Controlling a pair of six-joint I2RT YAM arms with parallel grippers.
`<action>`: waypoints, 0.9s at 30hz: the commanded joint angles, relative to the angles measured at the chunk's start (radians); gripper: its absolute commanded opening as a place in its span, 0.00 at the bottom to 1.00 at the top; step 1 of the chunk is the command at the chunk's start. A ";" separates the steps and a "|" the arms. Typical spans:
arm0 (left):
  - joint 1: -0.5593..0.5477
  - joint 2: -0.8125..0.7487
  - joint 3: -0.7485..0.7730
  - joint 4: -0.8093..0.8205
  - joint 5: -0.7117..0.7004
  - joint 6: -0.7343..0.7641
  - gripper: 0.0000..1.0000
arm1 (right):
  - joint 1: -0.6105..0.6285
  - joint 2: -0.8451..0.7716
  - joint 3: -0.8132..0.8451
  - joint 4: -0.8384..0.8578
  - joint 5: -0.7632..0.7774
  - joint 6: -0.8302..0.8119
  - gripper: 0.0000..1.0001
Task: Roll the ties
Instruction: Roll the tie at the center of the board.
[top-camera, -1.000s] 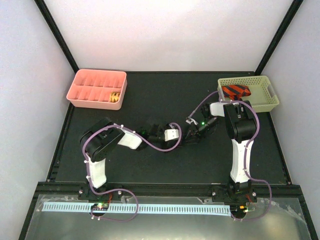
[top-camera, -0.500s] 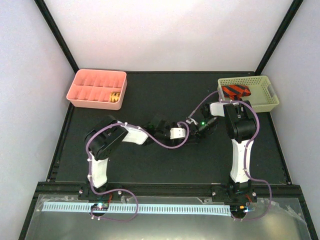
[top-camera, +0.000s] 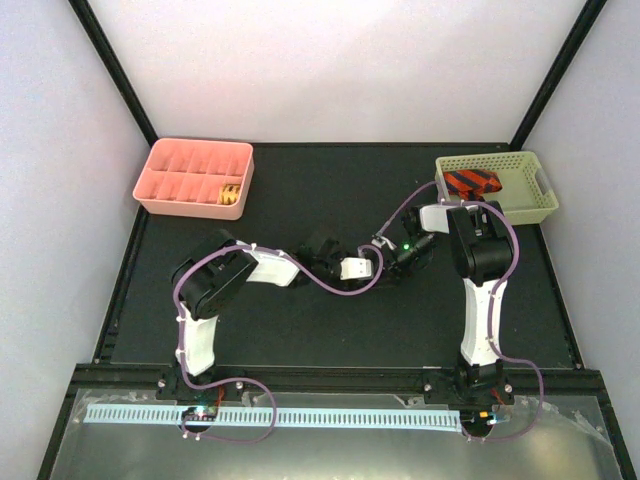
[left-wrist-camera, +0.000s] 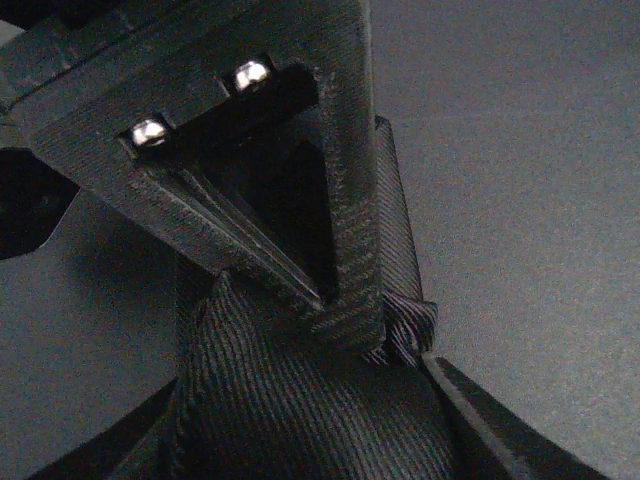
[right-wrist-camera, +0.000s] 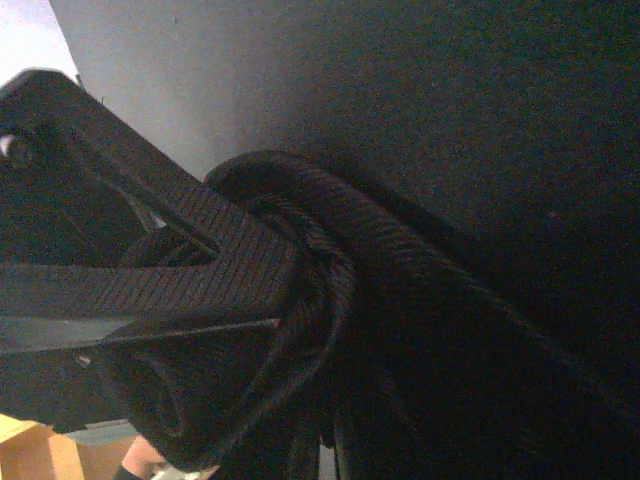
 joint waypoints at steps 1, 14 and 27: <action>0.012 0.026 -0.007 -0.030 -0.020 0.006 0.47 | -0.001 0.000 -0.007 -0.013 0.073 -0.038 0.12; 0.035 0.037 0.016 -0.078 0.034 -0.027 0.36 | -0.071 -0.104 0.029 -0.147 -0.095 -0.176 0.28; 0.060 0.054 0.060 -0.117 0.078 -0.116 0.41 | -0.062 -0.107 -0.071 0.200 0.154 0.099 0.21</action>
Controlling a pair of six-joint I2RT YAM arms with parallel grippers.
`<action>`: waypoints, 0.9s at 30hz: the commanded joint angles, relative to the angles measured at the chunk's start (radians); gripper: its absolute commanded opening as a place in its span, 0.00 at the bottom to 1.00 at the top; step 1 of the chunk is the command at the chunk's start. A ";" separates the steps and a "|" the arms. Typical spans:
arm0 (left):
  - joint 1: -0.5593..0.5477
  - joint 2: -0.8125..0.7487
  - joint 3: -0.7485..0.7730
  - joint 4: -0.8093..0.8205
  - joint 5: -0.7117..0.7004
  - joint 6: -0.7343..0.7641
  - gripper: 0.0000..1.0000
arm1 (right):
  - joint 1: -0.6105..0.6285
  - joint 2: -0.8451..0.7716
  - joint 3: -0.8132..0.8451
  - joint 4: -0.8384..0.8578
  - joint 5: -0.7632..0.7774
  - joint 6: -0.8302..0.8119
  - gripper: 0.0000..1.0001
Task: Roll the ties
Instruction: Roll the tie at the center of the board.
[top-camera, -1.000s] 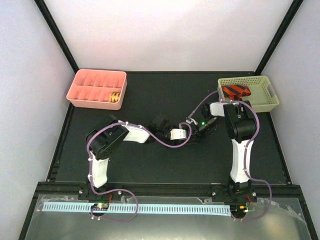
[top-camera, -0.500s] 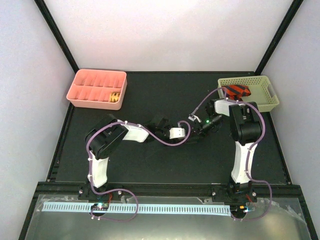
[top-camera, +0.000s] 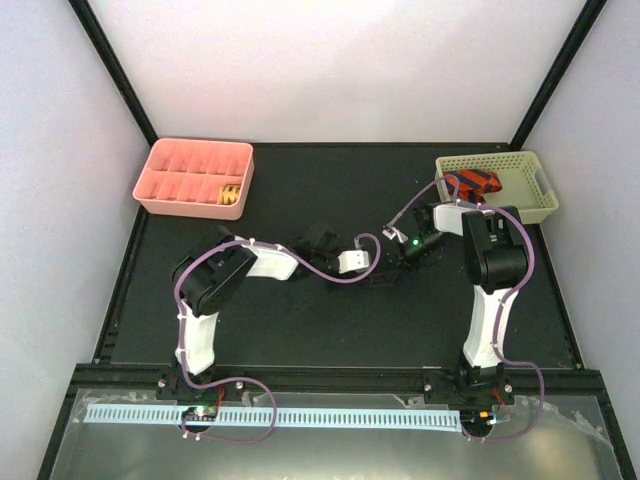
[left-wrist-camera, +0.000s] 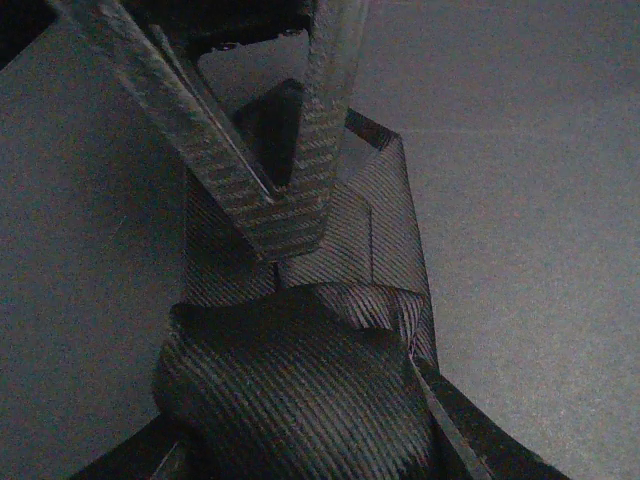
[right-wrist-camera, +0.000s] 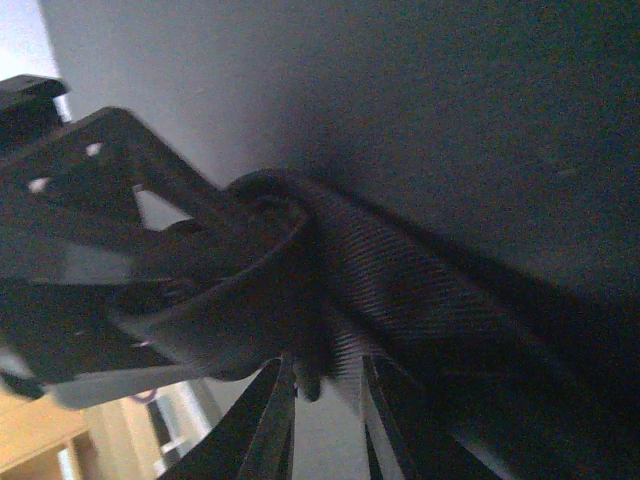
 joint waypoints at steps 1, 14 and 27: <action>0.025 0.037 0.032 -0.081 0.025 -0.076 0.42 | 0.002 0.013 -0.018 0.084 0.143 0.067 0.21; 0.032 0.055 0.058 -0.179 0.030 -0.153 0.47 | 0.002 -0.009 0.006 0.053 0.142 0.008 0.24; 0.032 0.081 0.079 -0.219 0.017 -0.162 0.47 | 0.090 -0.122 -0.037 0.134 -0.025 0.046 0.43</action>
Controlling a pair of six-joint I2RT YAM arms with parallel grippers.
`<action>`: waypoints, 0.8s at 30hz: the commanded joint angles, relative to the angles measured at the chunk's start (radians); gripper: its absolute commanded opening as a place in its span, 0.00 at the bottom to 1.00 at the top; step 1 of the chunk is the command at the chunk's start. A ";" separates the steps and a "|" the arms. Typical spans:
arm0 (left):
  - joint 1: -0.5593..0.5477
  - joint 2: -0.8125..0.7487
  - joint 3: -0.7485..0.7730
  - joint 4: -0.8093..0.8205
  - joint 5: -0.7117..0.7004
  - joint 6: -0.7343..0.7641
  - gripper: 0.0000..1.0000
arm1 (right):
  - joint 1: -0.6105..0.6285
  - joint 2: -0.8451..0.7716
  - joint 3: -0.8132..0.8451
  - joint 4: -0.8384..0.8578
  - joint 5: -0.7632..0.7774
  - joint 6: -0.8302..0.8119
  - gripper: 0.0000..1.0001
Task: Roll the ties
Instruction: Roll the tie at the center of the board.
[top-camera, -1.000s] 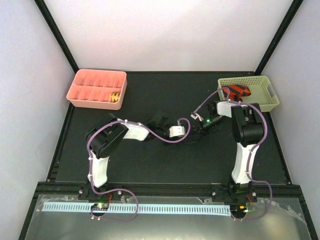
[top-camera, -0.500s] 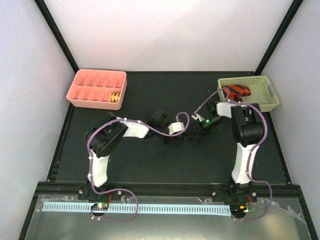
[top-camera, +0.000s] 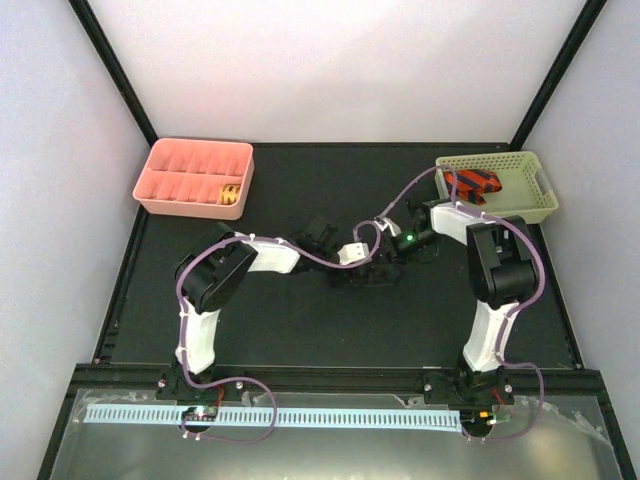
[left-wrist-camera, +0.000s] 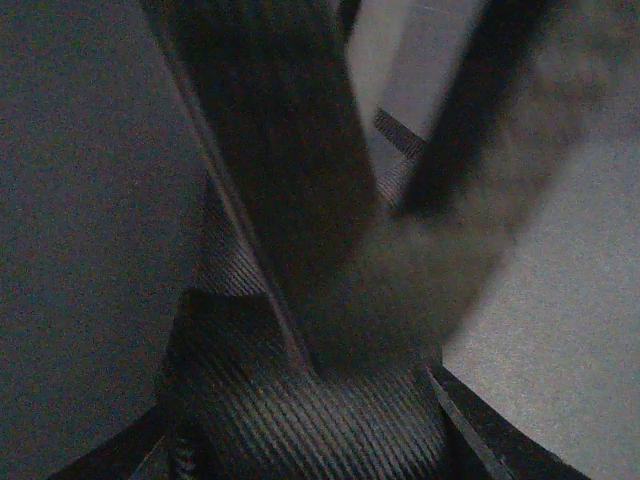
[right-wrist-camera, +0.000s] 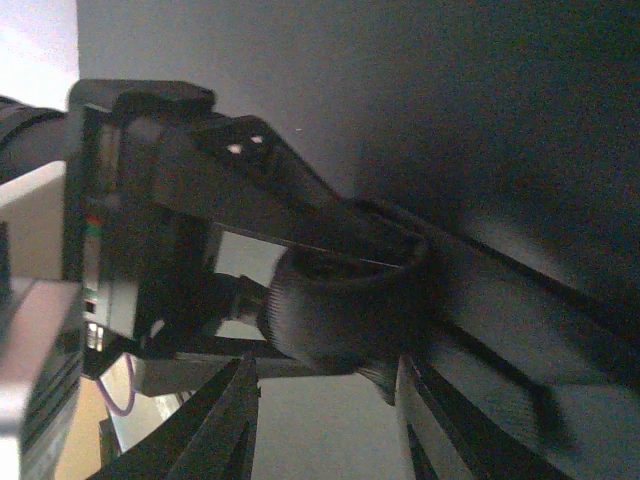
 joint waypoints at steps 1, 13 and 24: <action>0.008 0.052 0.005 -0.106 -0.030 -0.019 0.47 | 0.036 0.027 -0.011 0.059 -0.025 0.031 0.43; 0.008 0.056 0.009 -0.102 -0.027 -0.021 0.47 | 0.051 0.060 -0.037 0.122 0.136 0.099 0.43; 0.009 0.060 0.014 -0.102 -0.030 -0.023 0.49 | 0.053 0.071 -0.032 0.103 0.112 0.078 0.02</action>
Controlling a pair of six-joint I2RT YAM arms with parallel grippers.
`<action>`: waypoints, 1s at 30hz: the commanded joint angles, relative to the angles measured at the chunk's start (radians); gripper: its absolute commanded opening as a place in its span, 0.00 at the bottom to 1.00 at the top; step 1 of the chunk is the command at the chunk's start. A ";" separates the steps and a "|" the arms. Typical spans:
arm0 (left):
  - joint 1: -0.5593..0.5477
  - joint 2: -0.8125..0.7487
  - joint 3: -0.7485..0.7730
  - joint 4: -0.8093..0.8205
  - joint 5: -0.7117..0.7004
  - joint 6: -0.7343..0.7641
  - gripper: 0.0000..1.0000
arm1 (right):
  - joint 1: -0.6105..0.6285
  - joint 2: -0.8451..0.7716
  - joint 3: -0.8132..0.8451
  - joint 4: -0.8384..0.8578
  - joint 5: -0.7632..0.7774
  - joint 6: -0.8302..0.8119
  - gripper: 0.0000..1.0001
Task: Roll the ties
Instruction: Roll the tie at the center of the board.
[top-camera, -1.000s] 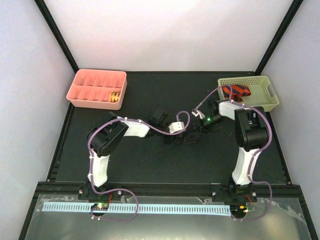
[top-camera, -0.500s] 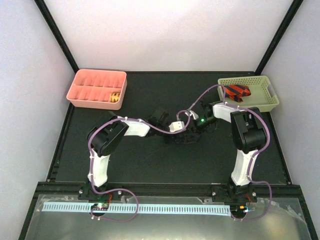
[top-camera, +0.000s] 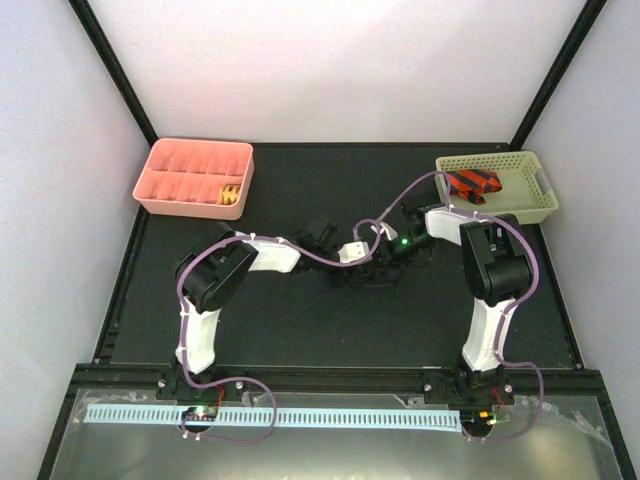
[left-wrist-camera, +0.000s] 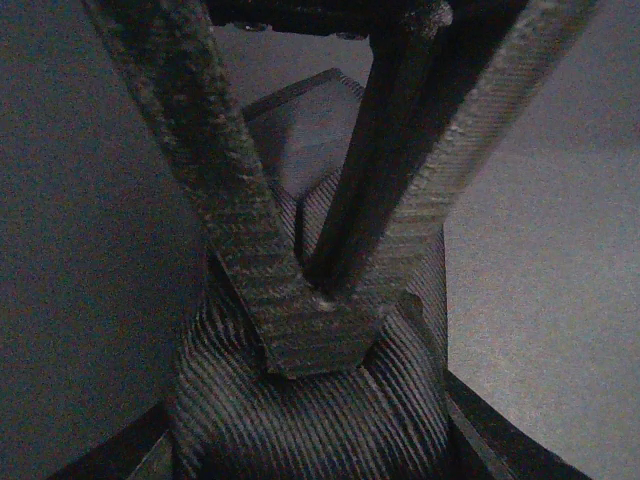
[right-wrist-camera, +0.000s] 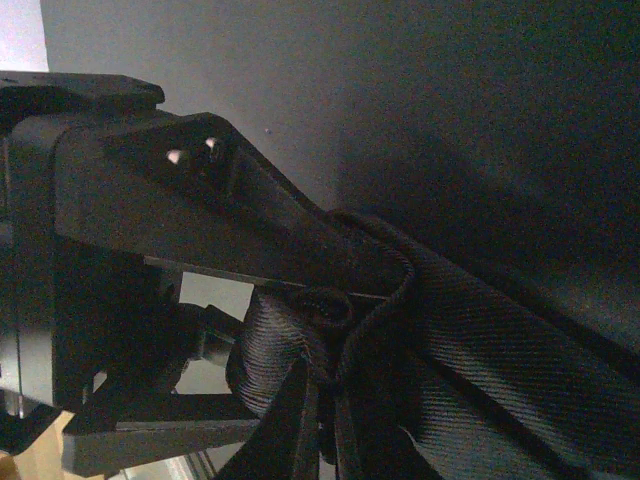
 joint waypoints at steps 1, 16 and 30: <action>0.007 0.053 0.002 -0.086 -0.035 -0.016 0.50 | 0.008 0.030 0.000 -0.008 0.079 -0.035 0.02; 0.040 -0.059 -0.152 0.229 0.066 -0.127 0.97 | -0.004 0.020 -0.033 -0.009 0.242 -0.092 0.02; 0.037 0.055 -0.219 0.554 0.105 -0.270 0.99 | -0.004 0.023 -0.069 0.020 0.315 -0.074 0.02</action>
